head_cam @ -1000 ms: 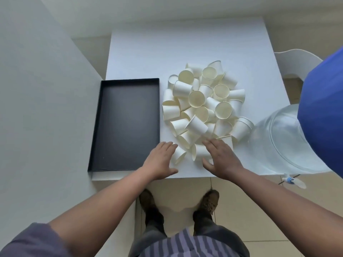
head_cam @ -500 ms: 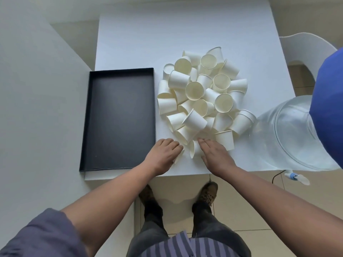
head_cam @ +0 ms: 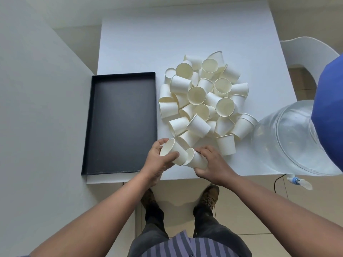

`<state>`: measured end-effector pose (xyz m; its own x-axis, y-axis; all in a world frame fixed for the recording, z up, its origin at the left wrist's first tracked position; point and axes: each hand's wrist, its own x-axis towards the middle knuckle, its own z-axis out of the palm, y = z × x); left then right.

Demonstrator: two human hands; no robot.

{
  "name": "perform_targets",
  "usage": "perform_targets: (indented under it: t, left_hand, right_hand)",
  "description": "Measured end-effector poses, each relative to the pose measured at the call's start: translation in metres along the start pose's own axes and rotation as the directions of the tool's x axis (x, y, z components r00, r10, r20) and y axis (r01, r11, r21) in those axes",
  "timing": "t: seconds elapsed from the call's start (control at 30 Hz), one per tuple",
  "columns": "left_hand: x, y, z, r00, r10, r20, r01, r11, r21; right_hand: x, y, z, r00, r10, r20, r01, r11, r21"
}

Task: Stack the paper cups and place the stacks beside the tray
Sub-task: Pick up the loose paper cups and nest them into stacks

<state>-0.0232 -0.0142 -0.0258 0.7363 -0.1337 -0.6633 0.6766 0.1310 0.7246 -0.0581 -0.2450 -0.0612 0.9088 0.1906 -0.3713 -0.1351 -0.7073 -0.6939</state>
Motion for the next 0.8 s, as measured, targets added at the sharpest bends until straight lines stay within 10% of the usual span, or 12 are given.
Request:
perform_targets:
  t: [0.4, 0.57, 0.8]
  left_hand:
    - [-0.008, -0.008, 0.013, 0.972, -0.151, 0.180, 0.096, 0.955, 0.282]
    - [-0.006, -0.018, 0.017, 0.996, -0.077, 0.036, 0.059, 0.931, 0.361]
    - [0.001, -0.012, 0.012, 0.997, 0.011, -0.070, 0.008, 0.963, 0.269]
  right_hand:
    - [0.000, -0.027, 0.012, 0.996, -0.080, -0.049, 0.083, 0.994, 0.067]
    - [-0.002, -0.028, 0.007, 0.991, -0.115, -0.066, 0.120, 0.990, 0.073]
    - [0.031, -0.020, -0.021, 0.900, 0.016, -0.435, -0.065, 0.993, -0.097]
